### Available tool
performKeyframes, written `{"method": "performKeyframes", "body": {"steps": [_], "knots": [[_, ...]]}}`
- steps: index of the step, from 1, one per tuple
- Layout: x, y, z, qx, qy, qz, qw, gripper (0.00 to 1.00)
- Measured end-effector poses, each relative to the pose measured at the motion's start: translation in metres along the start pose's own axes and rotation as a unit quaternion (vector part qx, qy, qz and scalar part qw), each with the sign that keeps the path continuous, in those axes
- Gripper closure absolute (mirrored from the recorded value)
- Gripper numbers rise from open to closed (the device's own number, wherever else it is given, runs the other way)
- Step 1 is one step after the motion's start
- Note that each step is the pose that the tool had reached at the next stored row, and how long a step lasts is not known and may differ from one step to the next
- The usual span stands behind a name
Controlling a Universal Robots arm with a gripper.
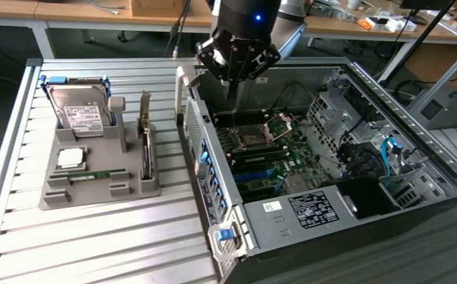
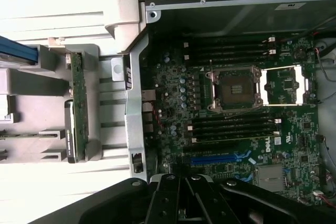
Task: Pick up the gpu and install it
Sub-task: 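Reach for the gpu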
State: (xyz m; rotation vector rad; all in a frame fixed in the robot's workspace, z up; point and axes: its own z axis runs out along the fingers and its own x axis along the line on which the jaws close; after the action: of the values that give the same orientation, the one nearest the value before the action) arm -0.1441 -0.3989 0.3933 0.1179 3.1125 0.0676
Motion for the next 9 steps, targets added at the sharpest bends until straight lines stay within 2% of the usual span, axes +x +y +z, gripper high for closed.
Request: {"method": "performKeyframes", "body": {"steps": [9], "knots": [[0.0018, -0.0001, 0.0, 0.0, 0.0, 0.0, 1.0, 0.9]]}}
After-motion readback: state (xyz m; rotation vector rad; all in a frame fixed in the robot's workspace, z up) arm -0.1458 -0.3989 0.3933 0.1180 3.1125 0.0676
